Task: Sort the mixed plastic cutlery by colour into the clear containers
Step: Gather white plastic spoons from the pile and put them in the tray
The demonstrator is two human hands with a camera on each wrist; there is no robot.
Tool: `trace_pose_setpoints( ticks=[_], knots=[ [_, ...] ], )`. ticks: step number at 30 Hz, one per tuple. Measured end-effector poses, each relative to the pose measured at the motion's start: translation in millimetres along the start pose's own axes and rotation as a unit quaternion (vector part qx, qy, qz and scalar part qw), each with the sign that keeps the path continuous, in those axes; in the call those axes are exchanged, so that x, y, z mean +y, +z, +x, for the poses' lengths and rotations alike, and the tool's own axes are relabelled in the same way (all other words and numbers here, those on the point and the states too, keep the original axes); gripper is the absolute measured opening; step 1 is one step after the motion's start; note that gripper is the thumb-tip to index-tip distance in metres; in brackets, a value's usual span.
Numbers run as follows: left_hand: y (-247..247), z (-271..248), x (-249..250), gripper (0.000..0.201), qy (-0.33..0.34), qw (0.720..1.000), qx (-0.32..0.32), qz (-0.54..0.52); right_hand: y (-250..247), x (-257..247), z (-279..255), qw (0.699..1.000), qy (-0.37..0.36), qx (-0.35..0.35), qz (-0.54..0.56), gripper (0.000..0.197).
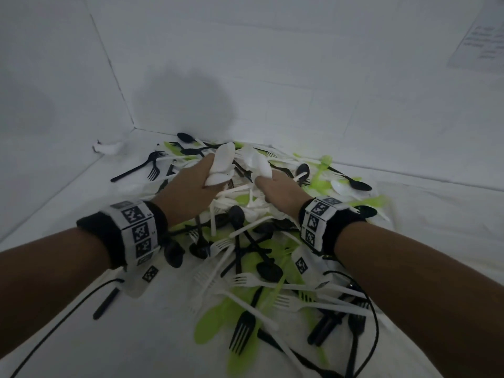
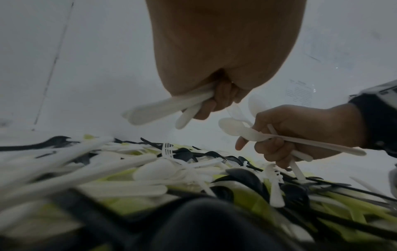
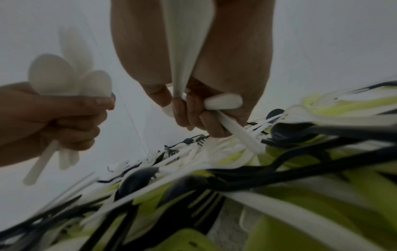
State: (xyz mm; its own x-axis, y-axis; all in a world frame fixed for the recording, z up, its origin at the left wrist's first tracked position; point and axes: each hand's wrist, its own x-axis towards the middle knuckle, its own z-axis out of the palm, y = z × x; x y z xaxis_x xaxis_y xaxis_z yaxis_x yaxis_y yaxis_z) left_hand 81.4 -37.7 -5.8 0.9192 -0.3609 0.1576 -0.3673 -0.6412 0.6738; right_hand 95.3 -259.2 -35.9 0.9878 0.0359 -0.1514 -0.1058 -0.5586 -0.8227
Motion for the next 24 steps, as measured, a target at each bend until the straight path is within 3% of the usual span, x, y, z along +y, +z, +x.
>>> trace_pose_setpoints(
  ticks=[3,6,8,16,20,24],
  knots=[
    [-8,-15,-12,0.05,0.018,1.0,-0.02,0.007,7,-3,-1,0.992,-0.027,-0.036,-0.118,0.03],
    [-11,-23,-24,0.044,0.025,0.999,-0.029,0.001,10,2,4,0.951,-0.037,-0.051,-0.303,0.038],
    [-11,-26,-30,0.035,0.024,1.0,-0.019,-0.001,13,6,6,0.936,-0.025,-0.046,-0.349,0.04],
    [-13,-35,-44,0.028,0.057,0.997,-0.049,0.001,20,11,8,0.945,0.079,0.03,-0.315,0.033],
    [-13,-37,-52,0.032,0.061,0.997,-0.047,-0.008,26,8,2,0.948,0.07,0.012,-0.309,0.042],
    [-12,-41,-54,0.031,0.061,0.996,-0.052,-0.028,34,5,-2,0.944,0.066,0.002,-0.322,0.032]
  ],
)
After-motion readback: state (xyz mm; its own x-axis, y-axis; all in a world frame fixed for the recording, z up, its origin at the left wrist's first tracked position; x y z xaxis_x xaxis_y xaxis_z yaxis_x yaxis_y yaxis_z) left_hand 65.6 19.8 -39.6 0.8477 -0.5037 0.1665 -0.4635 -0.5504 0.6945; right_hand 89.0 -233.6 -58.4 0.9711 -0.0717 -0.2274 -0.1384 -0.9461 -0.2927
